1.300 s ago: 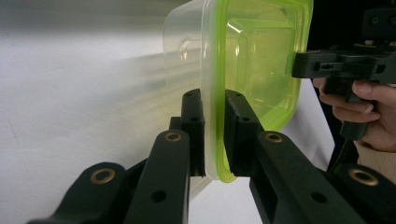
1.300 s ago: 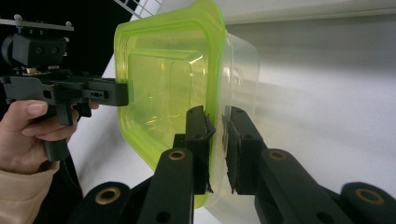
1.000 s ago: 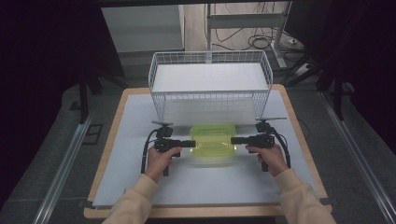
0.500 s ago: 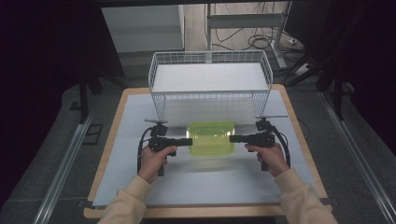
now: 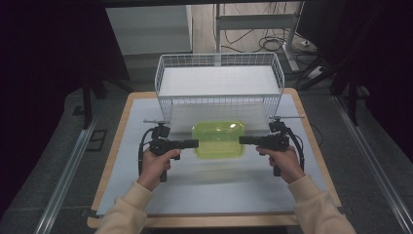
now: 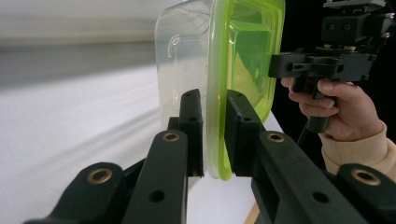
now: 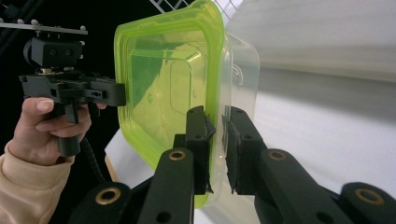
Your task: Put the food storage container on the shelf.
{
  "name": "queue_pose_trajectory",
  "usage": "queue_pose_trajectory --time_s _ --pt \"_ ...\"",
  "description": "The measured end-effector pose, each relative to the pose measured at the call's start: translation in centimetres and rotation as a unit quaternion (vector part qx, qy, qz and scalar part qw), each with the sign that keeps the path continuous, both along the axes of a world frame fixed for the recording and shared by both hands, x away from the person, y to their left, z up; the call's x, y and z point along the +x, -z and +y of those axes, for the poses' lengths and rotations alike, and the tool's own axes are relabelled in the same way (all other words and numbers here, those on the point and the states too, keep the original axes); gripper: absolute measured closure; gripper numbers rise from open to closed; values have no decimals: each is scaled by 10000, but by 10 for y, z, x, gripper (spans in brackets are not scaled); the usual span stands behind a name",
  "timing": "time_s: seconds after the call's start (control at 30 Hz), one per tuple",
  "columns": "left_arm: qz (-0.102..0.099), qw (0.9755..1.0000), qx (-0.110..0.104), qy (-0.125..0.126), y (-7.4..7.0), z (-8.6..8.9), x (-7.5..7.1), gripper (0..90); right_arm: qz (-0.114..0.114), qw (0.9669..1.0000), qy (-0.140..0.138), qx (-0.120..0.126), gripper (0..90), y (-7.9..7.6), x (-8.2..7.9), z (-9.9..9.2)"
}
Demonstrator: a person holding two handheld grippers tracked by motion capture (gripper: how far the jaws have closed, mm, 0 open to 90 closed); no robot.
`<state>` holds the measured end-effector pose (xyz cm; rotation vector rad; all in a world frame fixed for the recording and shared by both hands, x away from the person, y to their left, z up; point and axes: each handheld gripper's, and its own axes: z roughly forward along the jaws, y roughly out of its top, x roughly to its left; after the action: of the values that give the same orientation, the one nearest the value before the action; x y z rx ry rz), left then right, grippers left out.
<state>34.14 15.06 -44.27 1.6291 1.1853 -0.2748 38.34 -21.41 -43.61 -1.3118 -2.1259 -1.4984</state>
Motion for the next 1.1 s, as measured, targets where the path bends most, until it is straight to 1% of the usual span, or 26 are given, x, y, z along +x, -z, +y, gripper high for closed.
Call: queue_pose_trajectory --time_s 0.33,0.53,0.63,0.73,0.8,1.07,1.1 --pt "-249 9996 -87 -33 -31 6 0 792 -263 9996 1 56 806 -31 1 6" --pt "-367 9992 -129 -47 -51 8 5 792 -391 9992 26 89 806 -50 6 7" --pt "-438 9990 -121 -43 -61 7 11 792 -442 9990 47 109 806 -60 10 7" --pt "-450 9989 -147 -47 -67 7 18 795 -510 9986 85 88 806 -69 16 7" --pt "-465 9988 -160 -51 -71 6 23 795 -514 9986 108 88 806 -73 20 7" --pt "-585 9982 -86 -38 -92 6 42 802 -554 9982 195 121 806 -91 36 6" --pt "-591 9982 -112 -74 -96 6 47 804 -558 9982 205 115 806 -93 38 6"
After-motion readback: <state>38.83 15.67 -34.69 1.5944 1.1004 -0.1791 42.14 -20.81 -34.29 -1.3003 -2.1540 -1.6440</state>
